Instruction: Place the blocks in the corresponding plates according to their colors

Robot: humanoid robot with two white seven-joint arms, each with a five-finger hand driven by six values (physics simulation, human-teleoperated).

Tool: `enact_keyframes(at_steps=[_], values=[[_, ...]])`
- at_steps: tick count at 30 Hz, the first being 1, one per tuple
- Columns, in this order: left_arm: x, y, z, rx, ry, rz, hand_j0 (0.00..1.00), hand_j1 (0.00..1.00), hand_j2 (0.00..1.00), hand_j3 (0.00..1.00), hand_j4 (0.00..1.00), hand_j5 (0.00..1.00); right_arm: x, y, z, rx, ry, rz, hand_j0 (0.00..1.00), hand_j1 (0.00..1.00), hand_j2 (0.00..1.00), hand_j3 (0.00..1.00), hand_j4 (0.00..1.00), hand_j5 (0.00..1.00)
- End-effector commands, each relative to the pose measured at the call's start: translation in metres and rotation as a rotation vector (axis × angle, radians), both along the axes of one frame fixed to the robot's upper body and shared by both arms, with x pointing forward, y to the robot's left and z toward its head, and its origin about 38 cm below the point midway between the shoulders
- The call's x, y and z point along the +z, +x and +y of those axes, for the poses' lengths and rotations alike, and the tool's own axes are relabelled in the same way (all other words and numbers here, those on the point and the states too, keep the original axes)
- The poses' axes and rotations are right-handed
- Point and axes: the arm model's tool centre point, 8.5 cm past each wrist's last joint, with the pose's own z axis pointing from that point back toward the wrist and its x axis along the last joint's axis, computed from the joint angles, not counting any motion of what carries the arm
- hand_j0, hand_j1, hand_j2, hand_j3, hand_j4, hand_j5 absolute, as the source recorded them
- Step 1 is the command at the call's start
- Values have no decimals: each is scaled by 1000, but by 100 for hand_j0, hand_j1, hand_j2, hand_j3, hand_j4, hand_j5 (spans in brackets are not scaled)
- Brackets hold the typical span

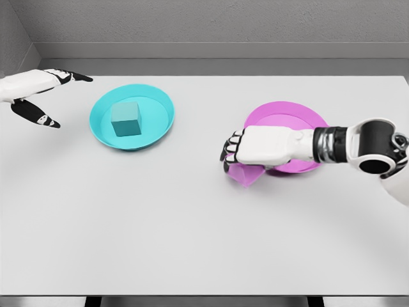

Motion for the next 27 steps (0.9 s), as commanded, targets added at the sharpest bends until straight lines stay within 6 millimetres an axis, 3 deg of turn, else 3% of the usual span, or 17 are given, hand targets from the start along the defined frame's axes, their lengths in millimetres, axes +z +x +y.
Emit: enact_keyframes(at_steps=[1,3,6,9,12,14,15,17,24,26,27], values=[[1,1,-1,1,-8,-1,100,100,100,100,100,100,7,2,-3,-10,38,10,65,65,65,65,65,65],[0,0,-1,0,-7,2,100,100,100,100,100,100,10,4,-6,-19,87,49,65,65,65,65,65,65],[-1,0,-1,1,-8,3,100,100,100,100,100,100,25,22,-33,-112,145,41,65,65,65,65,65,65],[-1,0,-1,0,-5,5,100,100,100,100,100,100,41,48,-79,-260,261,64,65,65,65,65,65,65],[-1,0,0,3,-6,5,100,100,100,100,100,100,40,65,-119,-388,304,79,66,66,66,66,66,66],[-3,0,0,4,-5,8,100,100,100,100,100,100,39,67,-124,-406,311,81,71,71,71,71,71,71],[-3,0,0,3,-4,8,100,100,100,100,100,100,38,66,-124,-407,310,82,85,85,85,85,85,85],[-2,0,0,3,-4,6,100,100,100,100,100,100,35,65,-124,-408,299,84,100,100,100,100,100,100],[-3,0,0,3,-4,8,100,100,100,100,100,100,33,64,-131,-426,299,87,100,100,100,100,100,100],[-2,0,-1,0,-5,6,100,100,100,100,100,100,33,70,-155,-499,326,89,100,100,100,100,100,100],[-5,-1,-1,0,-5,13,100,100,100,100,100,100,24,75,-179,-576,342,113,100,100,100,100,100,100]])
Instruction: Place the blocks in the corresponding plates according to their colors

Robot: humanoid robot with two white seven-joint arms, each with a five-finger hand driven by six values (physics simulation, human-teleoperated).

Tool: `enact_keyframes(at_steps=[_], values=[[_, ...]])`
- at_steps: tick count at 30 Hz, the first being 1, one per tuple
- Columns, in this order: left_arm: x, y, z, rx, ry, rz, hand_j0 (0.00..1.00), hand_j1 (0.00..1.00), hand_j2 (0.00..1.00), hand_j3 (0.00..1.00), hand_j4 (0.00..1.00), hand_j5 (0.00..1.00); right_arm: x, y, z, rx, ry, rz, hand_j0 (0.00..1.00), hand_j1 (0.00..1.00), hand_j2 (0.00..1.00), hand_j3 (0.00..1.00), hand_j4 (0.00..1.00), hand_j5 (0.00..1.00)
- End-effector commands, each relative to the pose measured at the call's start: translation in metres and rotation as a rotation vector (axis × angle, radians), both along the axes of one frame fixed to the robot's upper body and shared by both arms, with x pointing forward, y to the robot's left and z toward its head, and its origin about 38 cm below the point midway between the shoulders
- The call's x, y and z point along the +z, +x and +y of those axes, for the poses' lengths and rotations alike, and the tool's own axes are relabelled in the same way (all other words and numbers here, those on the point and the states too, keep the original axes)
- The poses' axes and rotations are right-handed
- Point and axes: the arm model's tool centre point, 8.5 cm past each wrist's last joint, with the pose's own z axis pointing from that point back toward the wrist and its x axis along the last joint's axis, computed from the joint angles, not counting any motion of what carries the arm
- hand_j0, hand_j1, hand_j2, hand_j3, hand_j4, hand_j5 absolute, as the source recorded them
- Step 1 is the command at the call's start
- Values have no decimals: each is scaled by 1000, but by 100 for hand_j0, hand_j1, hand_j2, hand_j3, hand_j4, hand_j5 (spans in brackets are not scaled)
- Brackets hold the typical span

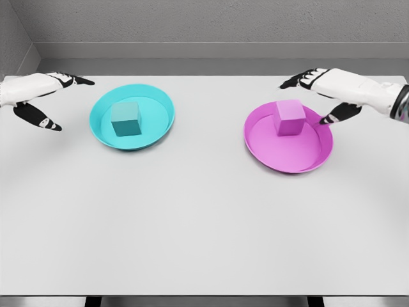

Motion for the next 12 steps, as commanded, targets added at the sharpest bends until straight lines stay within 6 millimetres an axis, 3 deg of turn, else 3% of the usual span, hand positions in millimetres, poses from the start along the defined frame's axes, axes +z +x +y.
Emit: enact_keyframes(at_steps=[1,3,12], values=[[1,0,1,4,-7,0,100,100,100,100,100,100,-8,7,-44,-135,46,37,100,100,100,100,100,100],[0,0,1,4,-6,1,100,100,100,100,100,100,0,5,-71,-197,44,29,100,100,100,100,100,100],[-2,-1,1,4,-5,6,100,100,100,100,100,100,2,5,-71,-194,32,23,100,100,100,100,100,100]])
